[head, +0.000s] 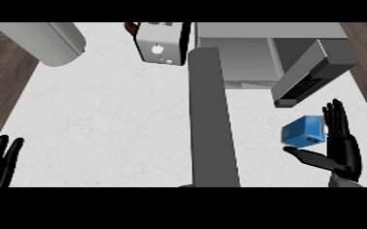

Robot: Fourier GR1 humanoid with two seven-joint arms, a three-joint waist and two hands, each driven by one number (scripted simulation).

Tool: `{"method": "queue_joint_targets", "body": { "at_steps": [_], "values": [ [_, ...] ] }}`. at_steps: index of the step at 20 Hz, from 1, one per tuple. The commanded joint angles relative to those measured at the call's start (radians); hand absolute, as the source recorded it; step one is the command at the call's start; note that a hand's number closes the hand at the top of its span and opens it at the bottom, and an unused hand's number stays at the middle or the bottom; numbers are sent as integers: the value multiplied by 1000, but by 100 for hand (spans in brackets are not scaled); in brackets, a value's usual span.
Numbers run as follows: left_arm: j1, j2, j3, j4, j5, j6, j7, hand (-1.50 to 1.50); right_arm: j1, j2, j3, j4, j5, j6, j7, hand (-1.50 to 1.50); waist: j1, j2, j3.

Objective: Pick up the milk, place it into the microwave and close the microwave

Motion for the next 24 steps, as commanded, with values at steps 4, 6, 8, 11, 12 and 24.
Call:
{"method": "queue_joint_targets", "body": {
  "at_steps": [4,6,8,11,12,24],
  "values": [
    [-22,29,43,0,69,-8,40,-150,-146,-42,-56,308,51,-127,-99,-150,7,2,1],
    [-19,1,34,42,1,-12,-19,-150,-111,-97,-73,318,30,-81,-132,-150,1,1,0],
    [4,-10,-28,37,-22,-14,-42,-150,-131,-127,-88,473,23,-4,-254,-150,5,2,1],
    [44,19,31,3,48,-40,-26,-150,-145,-122,-45,495,8,174,-250,-150,17,3,2],
    [-14,-9,-26,31,-6,1,-8,-150,-159,-112,-1,478,20,254,-225,-150,9,5,3],
    [-6,-9,13,89,15,-14,-43,-150,-147,-58,16,355,28,58,-362,150,-6,-2,-1]
  ]
}}
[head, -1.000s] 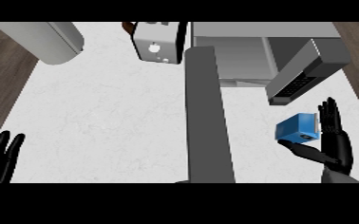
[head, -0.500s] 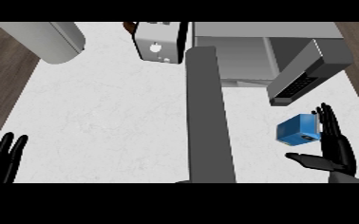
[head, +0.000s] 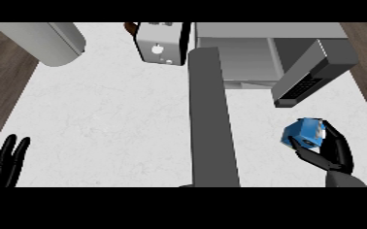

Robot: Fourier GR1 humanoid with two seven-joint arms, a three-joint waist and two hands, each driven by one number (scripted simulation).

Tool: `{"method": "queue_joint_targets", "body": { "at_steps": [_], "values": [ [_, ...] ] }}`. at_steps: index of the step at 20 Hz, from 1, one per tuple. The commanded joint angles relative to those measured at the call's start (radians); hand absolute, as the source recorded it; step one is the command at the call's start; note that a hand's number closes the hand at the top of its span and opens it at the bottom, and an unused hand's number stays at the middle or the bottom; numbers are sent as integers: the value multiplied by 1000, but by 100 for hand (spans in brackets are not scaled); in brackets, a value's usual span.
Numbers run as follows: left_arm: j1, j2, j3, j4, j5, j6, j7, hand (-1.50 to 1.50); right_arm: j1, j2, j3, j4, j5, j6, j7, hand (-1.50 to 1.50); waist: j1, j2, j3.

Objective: Pick up the milk, place it into the microwave and close the microwave

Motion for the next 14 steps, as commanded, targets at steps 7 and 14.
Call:
{"method": "queue_joint_targets", "body": {
  "at_steps": [7,14],
  "values": [
    [20,27,38,0,51,-32,-13,-150,30,51,25,-226,-56,-12,20,150,-5,-3,-2],
    [-16,1,5,4,13,-5,11,-150,18,108,68,-203,-33,-60,-51,150,-4,-2,-1]
  ]
}}
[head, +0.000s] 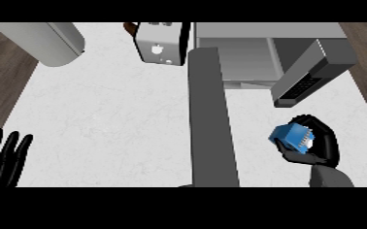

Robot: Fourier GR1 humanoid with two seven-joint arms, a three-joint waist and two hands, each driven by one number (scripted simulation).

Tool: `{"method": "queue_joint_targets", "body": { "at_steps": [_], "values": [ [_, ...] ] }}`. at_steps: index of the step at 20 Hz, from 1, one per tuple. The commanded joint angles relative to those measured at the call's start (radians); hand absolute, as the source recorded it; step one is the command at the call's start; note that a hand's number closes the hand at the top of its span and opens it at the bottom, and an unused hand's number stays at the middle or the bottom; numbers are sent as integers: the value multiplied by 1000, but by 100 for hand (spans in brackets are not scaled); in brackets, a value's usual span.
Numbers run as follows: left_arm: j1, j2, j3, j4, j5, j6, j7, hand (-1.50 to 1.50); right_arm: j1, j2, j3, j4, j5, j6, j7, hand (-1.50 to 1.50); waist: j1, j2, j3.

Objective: Pick up the milk, place it into the microwave and close the microwave

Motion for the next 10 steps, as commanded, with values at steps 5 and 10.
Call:
{"method": "queue_joint_targets", "body": {
  "at_steps": [5,10],
  "values": [
    [53,-10,20,-72,45,-11,41,-150,25,16,68,-260,-62,80,176,150,-3,-3,-1],
    [112,-15,62,-20,85,-100,-38,-150,161,103,168,-502,-8,-6,233,150,-1,-3,-1]
  ]
}}
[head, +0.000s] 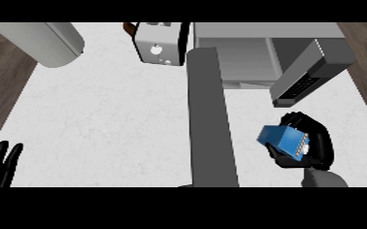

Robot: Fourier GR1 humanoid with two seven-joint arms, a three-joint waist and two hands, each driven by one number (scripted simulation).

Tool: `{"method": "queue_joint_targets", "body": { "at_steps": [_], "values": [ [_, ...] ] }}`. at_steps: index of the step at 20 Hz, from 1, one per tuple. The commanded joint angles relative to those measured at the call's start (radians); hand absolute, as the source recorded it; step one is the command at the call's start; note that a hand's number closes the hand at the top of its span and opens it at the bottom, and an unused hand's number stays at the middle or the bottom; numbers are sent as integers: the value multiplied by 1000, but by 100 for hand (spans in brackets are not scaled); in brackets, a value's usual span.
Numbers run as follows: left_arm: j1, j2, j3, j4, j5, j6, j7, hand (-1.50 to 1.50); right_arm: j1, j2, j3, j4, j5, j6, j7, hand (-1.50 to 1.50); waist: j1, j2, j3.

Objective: Pick up the milk, place it into the microwave and close the microwave

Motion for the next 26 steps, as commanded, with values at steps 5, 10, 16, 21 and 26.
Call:
{"method": "queue_joint_targets", "body": {
  "at_steps": [5,10,16,21,26],
  "values": [
    [-18,-17,-3,73,-57,-22,-49,-150,-57,51,82,-223,86,-165,233,150,4,2,0],
    [6,-4,52,51,20,-62,-25,-150,-233,51,64,-107,159,-276,313,150,13,4,1],
    [-66,15,74,19,35,-20,64,-150,-435,75,46,150,191,-339,298,150,15,6,1],
    [-87,-3,44,71,-12,-27,38,-150,-622,43,-21,434,183,-342,201,150,27,12,2],
    [-58,29,91,48,60,-76,35,-150,-792,18,-62,634,197,-386,180,150,47,16,2]
  ]
}}
